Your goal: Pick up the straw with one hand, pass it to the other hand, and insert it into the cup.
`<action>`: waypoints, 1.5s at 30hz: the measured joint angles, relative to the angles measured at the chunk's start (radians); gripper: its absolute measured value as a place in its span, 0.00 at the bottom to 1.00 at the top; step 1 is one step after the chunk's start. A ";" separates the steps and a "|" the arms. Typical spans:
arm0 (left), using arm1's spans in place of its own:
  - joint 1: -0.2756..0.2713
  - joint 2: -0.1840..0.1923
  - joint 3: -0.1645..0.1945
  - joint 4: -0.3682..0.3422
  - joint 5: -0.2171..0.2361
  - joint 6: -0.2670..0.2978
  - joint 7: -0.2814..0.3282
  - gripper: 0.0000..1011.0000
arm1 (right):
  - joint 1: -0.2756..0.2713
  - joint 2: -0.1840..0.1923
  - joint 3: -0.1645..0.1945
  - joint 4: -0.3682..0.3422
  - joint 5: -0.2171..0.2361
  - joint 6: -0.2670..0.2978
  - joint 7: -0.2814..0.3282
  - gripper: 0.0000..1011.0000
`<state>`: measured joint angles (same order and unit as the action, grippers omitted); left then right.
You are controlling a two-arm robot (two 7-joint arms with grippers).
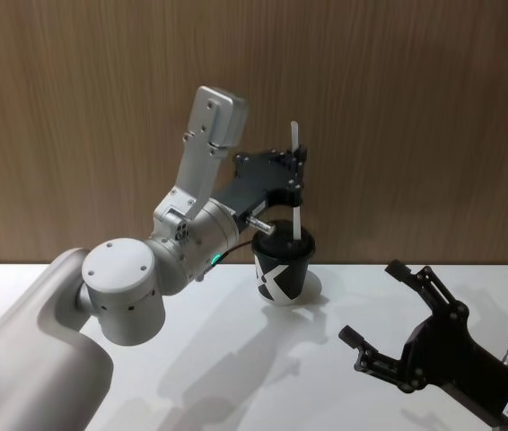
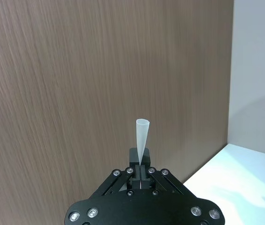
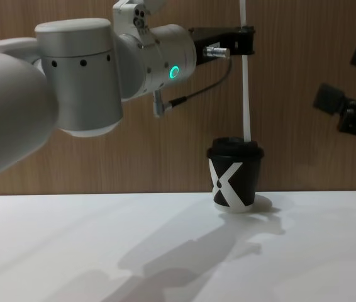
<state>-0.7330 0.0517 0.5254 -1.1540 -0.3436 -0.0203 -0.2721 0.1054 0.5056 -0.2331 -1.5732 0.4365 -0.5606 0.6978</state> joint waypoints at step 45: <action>-0.001 -0.032 -0.031 0.051 0.036 0.016 -0.001 0.01 | 0.000 0.000 0.000 0.000 0.000 0.000 0.000 0.99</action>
<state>-0.7335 0.0194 0.4946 -1.1032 -0.3078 -0.0042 -0.2726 0.1054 0.5056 -0.2331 -1.5732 0.4365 -0.5605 0.6978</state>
